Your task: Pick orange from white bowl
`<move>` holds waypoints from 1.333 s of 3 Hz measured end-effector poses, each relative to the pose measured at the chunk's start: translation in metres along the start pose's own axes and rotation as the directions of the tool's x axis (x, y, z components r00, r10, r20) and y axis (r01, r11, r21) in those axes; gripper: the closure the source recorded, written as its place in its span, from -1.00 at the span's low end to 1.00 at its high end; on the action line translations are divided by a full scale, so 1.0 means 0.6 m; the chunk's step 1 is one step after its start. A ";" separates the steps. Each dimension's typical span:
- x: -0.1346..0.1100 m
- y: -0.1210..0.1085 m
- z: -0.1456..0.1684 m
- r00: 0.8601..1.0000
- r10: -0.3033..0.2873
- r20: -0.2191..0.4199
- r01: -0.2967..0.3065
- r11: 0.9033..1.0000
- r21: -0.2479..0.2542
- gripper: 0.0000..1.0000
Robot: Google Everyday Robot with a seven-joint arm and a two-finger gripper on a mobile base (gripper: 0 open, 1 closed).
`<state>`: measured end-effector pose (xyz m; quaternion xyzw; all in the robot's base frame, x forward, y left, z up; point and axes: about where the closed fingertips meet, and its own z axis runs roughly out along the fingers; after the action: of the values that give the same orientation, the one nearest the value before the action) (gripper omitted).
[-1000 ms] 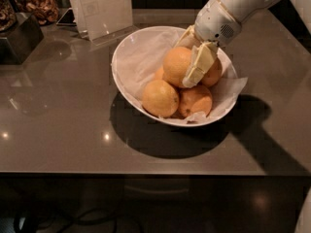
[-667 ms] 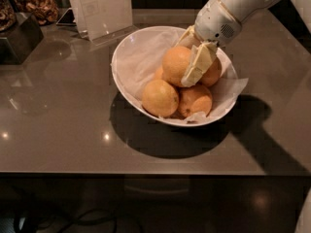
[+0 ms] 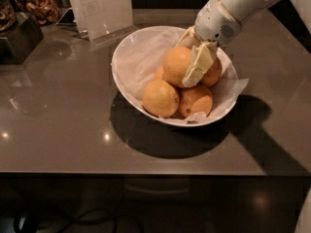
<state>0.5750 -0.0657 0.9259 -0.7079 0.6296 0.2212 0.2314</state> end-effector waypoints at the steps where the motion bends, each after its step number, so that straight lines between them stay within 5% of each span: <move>1: -0.006 -0.004 0.000 1.000 -0.011 0.019 0.010 1.000 0.021 1.00; 3: -0.019 0.097 -0.080 0.980 -0.049 0.190 0.021 0.989 0.147 1.00; 4: 0.001 0.163 -0.109 0.964 -0.018 0.266 -0.034 0.981 0.189 1.00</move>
Offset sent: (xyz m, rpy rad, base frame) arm -0.0583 -0.0442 0.0524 0.2465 -0.1307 -0.0581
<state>0.4792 -0.1153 0.9726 -0.6437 0.6139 0.2536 0.3800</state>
